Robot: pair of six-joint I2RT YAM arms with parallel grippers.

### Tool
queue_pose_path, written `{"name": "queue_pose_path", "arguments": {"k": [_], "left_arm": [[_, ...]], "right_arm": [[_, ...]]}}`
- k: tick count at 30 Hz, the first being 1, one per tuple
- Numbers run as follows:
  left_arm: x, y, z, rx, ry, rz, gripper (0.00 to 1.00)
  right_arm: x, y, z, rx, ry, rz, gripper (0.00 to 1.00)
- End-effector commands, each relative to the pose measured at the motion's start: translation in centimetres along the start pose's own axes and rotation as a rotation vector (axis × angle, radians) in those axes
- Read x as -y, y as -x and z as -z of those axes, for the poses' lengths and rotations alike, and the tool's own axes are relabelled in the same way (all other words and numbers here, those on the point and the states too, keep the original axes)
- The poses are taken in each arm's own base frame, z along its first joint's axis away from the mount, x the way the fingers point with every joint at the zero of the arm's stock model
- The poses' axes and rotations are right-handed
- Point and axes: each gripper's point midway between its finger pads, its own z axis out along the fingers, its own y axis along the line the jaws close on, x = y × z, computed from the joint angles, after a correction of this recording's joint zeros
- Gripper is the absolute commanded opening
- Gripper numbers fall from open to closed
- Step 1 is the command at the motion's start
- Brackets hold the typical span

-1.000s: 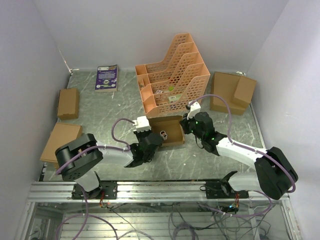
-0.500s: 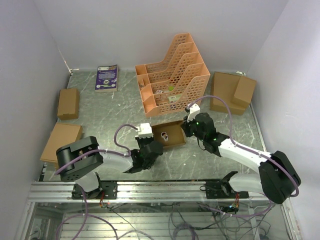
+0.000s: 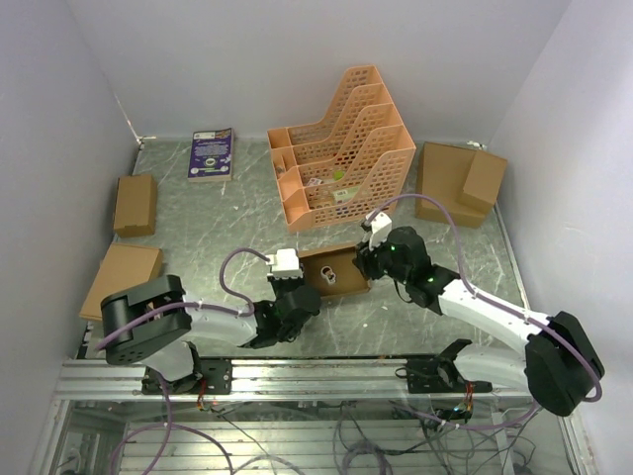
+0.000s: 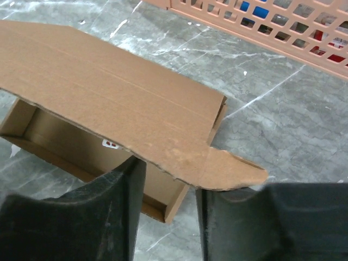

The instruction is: Fold the paper box

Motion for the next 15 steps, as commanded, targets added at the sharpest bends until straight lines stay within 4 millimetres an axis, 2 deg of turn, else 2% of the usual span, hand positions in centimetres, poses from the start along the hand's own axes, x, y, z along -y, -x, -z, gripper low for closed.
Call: {"name": "queue_pose_path", "arguments": {"k": [1, 9, 11, 15], "left_arm": [[1.6, 0.3, 0.9, -0.022, -0.067, 0.091, 0.4], [1.3, 0.2, 1.3, -0.045, -0.083, 0.083, 0.45], [1.2, 0.0, 1.4, -0.051, -0.086, 0.079, 0.46], [1.2, -0.1, 1.6, -0.061, -0.099, 0.08, 0.47]], "right_arm": [[-1.5, 0.9, 0.9, 0.01, 0.072, 0.052, 0.46], [0.0, 0.0, 1.6, -0.021, 0.024, 0.069, 0.78], [0.4, -0.2, 1.6, -0.021, 0.011, 0.056, 0.83], [0.5, -0.4, 1.5, -0.034, 0.038, 0.033, 0.86]]}}
